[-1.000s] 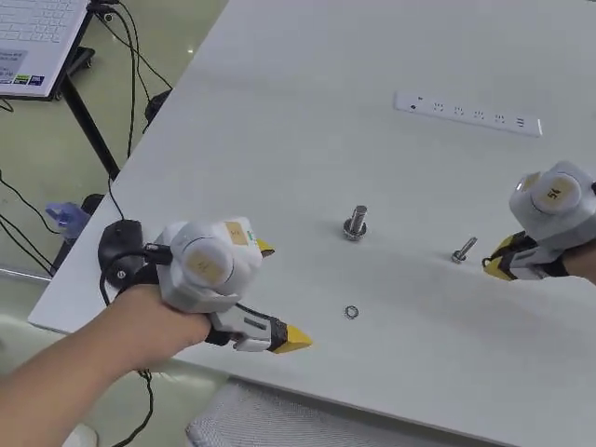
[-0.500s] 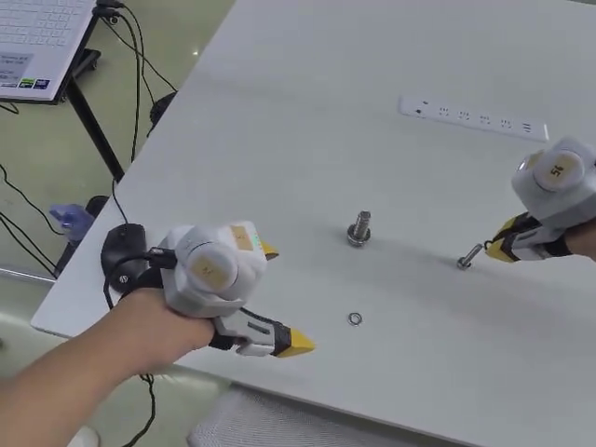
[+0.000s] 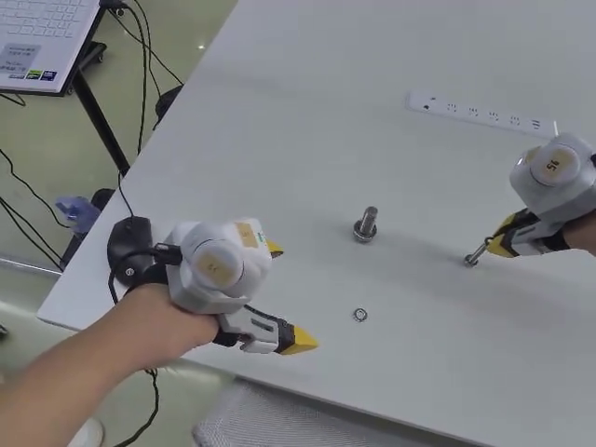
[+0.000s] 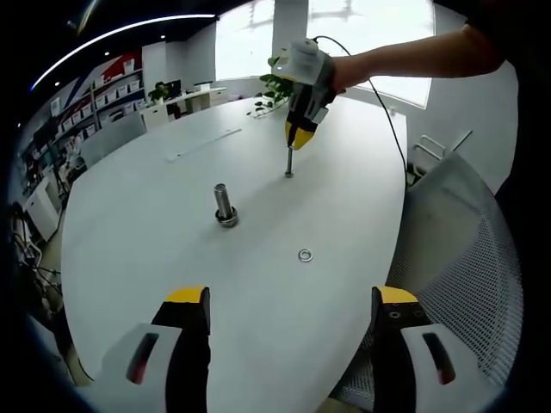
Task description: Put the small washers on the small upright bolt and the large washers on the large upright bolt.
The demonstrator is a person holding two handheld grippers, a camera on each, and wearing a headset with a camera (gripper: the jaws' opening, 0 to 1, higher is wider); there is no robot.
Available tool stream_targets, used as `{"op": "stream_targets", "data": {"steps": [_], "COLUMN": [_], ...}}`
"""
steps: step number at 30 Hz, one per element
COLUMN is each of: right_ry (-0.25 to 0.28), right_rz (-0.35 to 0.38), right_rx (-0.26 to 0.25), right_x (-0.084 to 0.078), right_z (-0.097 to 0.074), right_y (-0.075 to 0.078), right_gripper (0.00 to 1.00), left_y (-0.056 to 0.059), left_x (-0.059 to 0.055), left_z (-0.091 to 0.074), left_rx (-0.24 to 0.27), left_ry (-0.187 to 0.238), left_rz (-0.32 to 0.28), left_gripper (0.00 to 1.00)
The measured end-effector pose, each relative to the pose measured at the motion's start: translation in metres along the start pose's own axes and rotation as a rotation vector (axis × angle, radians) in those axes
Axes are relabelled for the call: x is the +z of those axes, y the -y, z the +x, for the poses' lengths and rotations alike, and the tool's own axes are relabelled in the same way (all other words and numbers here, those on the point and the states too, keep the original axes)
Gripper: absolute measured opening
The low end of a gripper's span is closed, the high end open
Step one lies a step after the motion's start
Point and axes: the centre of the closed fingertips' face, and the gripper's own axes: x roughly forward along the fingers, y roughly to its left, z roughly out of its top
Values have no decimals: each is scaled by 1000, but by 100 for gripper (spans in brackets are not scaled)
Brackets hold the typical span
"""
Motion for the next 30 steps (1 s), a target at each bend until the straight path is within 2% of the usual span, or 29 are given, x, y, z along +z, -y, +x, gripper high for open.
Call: {"op": "stream_targets", "data": {"steps": [5,16,30], "right_ry": [-7,-24,-50], "right_rz": [-9,-16,-21], "right_rx": [-1,9,23], "right_x": [0,-1,-5], "right_z": [4,12,29], "right_y": [0,-1,0], "right_gripper": [13,13,13], "left_y": [1,-4,-2], "left_x": [-3,-5,-8], "left_z": [-1,-2,2], "left_rx": [-5,-1,-19], "left_ry": [-5,-11,-14], "left_rz": [-6,-18,-32], "left_gripper": [75,73,72]}}
